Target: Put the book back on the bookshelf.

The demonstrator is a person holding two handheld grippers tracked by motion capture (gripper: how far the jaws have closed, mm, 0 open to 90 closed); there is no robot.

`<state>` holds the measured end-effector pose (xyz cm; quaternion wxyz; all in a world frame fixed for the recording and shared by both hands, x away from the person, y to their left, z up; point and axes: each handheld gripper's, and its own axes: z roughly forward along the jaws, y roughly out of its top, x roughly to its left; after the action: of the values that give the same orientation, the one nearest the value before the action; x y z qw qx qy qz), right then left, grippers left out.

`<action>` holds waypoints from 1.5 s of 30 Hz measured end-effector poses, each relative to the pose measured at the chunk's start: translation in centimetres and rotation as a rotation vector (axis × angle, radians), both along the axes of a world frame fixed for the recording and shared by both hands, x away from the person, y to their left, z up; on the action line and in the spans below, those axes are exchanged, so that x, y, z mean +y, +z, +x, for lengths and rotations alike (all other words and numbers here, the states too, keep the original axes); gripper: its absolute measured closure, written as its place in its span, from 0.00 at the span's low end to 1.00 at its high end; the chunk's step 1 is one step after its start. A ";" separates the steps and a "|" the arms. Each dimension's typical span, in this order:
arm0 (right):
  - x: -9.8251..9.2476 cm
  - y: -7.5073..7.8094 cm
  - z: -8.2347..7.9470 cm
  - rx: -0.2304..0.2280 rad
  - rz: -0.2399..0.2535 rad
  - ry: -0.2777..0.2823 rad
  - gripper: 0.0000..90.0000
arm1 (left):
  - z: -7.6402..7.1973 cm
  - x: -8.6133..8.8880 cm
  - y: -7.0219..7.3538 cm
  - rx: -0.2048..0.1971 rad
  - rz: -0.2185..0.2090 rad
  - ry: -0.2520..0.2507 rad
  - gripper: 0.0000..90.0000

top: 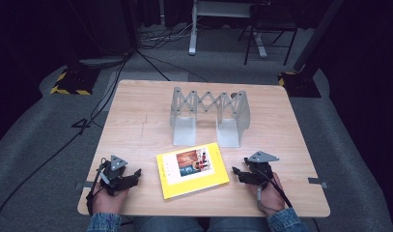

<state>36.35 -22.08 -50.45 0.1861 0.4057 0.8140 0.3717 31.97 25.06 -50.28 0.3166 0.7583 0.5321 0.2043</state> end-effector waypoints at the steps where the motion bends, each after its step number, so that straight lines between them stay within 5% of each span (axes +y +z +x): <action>1: 0.0 0.0 0.0 0.000 0.000 0.000 0.39 | 0.0 0.0 0.1 0.011 -0.016 0.018 0.37; 5: 0.0 0.0 0.0 0.000 0.000 0.000 0.39 | -0.1 0.3 0.7 0.068 -0.104 0.034 0.46; 8: 0.0 0.0 0.0 0.000 0.000 0.000 0.39 | -0.2 0.3 0.8 0.085 -0.131 0.029 0.50; 15: 0.0 0.0 0.0 0.000 -0.001 0.000 0.39 | -0.6 -0.3 2.3 0.061 -0.212 -0.006 0.49; 24: 0.1 0.0 0.0 -0.001 -0.004 0.001 0.38 | 0.0 -2.5 2.8 0.064 -0.229 -0.046 0.47; 27: 0.1 0.0 0.0 -0.002 -0.004 0.003 0.38 | 0.5 -2.9 2.8 0.073 -0.270 -0.049 0.47; 29: 0.2 0.0 0.0 -0.002 -0.004 0.004 0.38 | 1.0 -3.3 2.7 0.094 -0.304 -0.055 0.46; 37: 0.9 0.0 -0.3 -0.004 -0.004 0.053 0.39 | 2.3 -4.8 2.0 0.166 -0.326 -0.081 0.44; 45: 1.6 0.0 -0.7 -0.005 -0.002 0.081 0.39 | 3.1 -6.6 1.3 0.230 -0.314 -0.111 0.40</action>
<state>35.65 -20.48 -50.49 0.1735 0.3711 0.8296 0.3793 35.10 18.45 -48.96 0.3788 0.7460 0.5476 0.0129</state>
